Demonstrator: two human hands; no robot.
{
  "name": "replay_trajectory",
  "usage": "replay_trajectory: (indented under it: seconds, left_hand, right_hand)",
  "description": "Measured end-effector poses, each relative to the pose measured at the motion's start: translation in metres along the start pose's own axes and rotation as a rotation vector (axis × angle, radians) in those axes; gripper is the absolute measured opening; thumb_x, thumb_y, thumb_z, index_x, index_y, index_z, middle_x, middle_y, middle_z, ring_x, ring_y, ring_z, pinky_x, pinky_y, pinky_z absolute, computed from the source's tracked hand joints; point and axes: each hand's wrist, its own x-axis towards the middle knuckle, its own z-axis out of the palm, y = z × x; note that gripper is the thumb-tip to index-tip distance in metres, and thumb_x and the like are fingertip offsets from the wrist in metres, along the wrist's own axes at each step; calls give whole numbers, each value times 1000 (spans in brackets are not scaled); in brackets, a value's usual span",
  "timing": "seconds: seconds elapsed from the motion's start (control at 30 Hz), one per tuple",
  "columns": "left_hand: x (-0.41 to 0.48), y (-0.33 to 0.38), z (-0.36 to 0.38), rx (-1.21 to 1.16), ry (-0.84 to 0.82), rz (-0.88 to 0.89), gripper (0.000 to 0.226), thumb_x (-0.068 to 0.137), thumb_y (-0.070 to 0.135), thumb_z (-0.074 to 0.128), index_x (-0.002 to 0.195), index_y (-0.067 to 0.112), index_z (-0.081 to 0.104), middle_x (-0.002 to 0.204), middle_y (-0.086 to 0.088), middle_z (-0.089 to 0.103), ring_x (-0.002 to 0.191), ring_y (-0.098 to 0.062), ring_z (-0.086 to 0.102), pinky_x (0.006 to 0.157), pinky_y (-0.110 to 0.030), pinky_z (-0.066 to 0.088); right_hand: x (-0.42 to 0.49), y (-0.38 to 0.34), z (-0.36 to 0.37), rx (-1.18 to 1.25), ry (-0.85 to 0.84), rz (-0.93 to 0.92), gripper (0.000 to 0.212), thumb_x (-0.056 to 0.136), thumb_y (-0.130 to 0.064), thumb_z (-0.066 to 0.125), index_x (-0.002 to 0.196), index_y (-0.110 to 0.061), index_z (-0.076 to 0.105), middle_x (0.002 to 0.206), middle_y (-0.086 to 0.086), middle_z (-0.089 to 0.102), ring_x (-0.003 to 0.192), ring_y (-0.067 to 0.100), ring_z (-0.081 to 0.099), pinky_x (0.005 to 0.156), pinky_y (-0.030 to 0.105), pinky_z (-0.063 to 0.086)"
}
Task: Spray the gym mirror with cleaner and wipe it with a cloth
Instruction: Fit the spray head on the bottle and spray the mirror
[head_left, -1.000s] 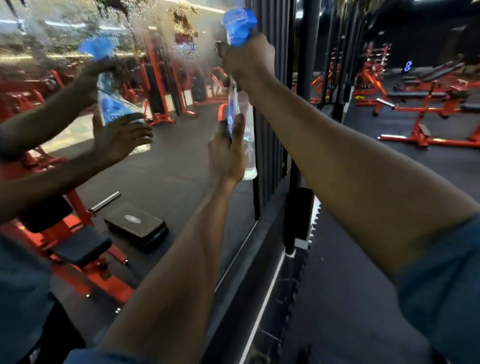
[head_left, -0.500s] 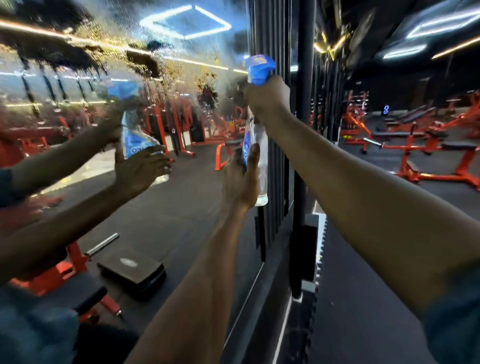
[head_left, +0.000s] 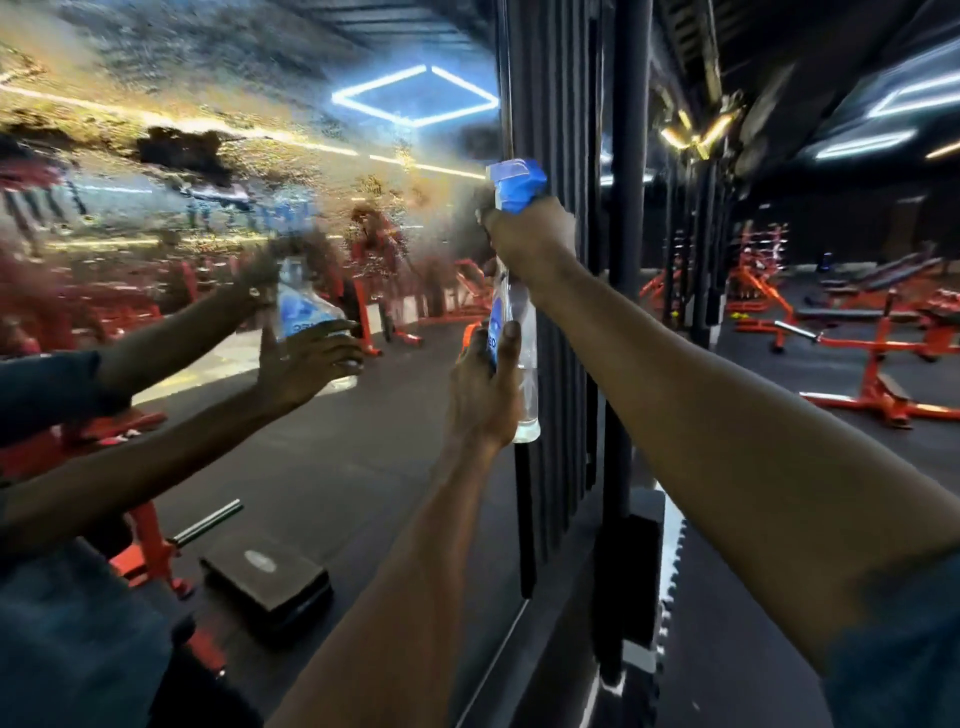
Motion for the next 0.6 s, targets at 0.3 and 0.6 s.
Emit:
replay_trajectory:
  seconds: [0.3, 0.6]
  left_hand:
    - [51, -15, 106, 70, 122, -123, 75, 88, 80, 29, 99, 14, 64, 86, 0, 64, 78, -4, 59, 72, -25, 42]
    - [70, -15, 136, 192, 192, -130, 70, 87, 85, 27, 97, 24, 59, 82, -2, 64, 78, -15, 62, 67, -25, 40]
  right_hand:
    - [99, 57, -30, 36, -148, 31, 18, 92, -28, 71, 82, -18, 59, 82, -3, 65, 67, 13, 63, 57, 21, 50]
    - [131, 69, -44, 82, -231, 1, 23, 92, -27, 69, 78, -20, 53, 77, -5, 58, 80, 20, 64, 76, 30, 55]
